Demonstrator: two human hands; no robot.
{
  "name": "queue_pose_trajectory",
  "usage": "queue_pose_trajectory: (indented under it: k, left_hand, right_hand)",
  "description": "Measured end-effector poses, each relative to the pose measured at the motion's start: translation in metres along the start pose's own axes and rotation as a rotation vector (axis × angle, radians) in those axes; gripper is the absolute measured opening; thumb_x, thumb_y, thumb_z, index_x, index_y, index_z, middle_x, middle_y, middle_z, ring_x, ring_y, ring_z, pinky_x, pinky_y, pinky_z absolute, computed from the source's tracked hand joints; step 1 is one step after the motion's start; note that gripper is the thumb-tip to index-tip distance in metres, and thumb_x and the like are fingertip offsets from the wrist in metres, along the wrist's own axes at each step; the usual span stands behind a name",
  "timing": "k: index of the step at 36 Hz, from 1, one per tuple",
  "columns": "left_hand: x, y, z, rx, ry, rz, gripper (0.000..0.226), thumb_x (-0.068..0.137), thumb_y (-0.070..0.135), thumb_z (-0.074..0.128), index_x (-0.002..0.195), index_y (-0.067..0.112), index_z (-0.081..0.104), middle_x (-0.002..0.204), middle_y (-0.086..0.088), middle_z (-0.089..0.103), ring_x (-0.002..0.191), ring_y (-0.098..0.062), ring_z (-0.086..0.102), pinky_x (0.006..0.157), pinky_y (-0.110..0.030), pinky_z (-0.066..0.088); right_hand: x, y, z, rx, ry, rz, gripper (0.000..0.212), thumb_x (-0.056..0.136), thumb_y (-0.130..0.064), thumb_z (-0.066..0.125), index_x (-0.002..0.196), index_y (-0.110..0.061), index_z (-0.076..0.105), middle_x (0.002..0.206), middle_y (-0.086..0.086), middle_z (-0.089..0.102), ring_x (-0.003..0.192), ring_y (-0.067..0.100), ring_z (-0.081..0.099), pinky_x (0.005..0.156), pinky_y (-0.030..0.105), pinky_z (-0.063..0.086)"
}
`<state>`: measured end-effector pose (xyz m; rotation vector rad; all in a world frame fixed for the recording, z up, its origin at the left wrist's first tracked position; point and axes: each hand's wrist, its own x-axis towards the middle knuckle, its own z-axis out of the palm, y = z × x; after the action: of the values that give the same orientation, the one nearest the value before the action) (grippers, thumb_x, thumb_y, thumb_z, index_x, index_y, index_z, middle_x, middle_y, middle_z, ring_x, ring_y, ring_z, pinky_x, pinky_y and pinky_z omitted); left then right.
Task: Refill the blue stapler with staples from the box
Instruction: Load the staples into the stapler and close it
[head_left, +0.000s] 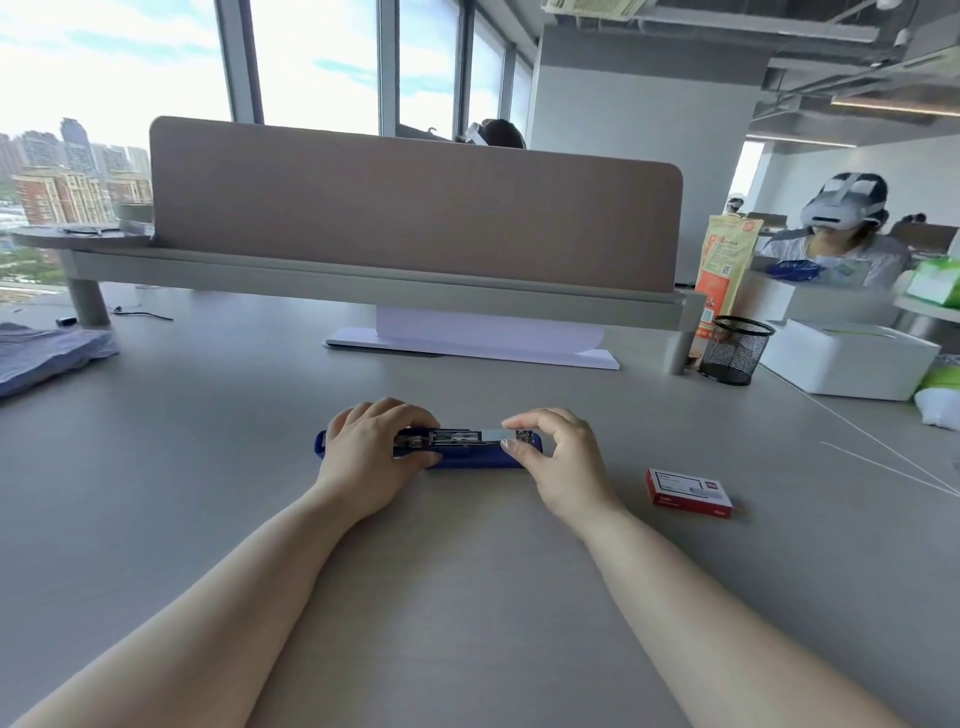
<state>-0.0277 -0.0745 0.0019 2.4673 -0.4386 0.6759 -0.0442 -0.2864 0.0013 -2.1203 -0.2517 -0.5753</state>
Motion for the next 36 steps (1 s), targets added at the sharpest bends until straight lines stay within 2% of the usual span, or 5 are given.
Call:
queue_pose_trajectory:
  k: [8,21,26,30,36]
  left_hand:
    - [-0.0006,0.0011,-0.0007,0.009,0.006,0.003,0.024,0.077,0.036,0.07,0.099,0.038,0.063,0.101,0.015,0.058,0.103,-0.016,0.049,0.091,-0.028,0.024]
    - [0.0005,-0.0015,0.0013,0.021,0.026,0.022,0.024,0.077,0.036,0.069,0.1,0.036,0.063,0.102,0.013,0.061,0.098,-0.015,0.049,0.094,-0.028,0.027]
    - [0.0025,-0.0058,0.0026,0.051,0.007,0.017,0.02,0.081,0.038,0.065,0.1,0.038,0.063,0.104,0.012,0.063,0.097,-0.016,0.051,0.102,-0.038,0.029]
    - [0.0031,-0.0057,0.0029,0.109,-0.039,-0.028,0.02,0.085,0.042,0.058,0.104,0.04,0.062,0.111,0.012,0.062,0.11,-0.019,0.05,0.111,-0.046,0.02]
    - [0.0009,-0.0011,0.0002,0.162,-0.068,-0.083,0.029,0.086,0.05,0.052,0.113,0.041,0.058,0.122,0.015,0.058,0.123,-0.018,0.042,0.116,-0.049,-0.004]
  right_hand:
    - [0.0006,0.002,0.0003,-0.012,0.015,0.028,0.015,0.079,-0.021,0.068,0.092,-0.027,0.069,0.102,-0.001,0.065,0.106,0.021,0.052,0.094,0.035,0.044]
    - [-0.001,0.0062,-0.0026,-0.051,0.079,0.106,0.019,0.081,-0.02,0.066,0.099,-0.025,0.07,0.105,0.0,0.065,0.109,0.024,0.053,0.094,0.037,0.045]
    - [-0.0006,0.0091,-0.0044,-0.035,0.104,0.138,0.019,0.082,-0.02,0.066,0.1,-0.023,0.069,0.111,0.001,0.066,0.112,0.024,0.052,0.095,0.035,0.044]
    - [-0.0003,0.0067,-0.0044,-0.03,0.08,0.144,0.021,0.083,-0.02,0.065,0.104,-0.021,0.069,0.113,0.002,0.065,0.111,0.021,0.053,0.095,0.032,0.043]
    - [-0.001,0.0034,-0.0056,-0.015,0.069,0.152,0.023,0.084,-0.017,0.064,0.107,-0.015,0.068,0.115,0.003,0.065,0.108,0.018,0.055,0.092,0.025,0.041]
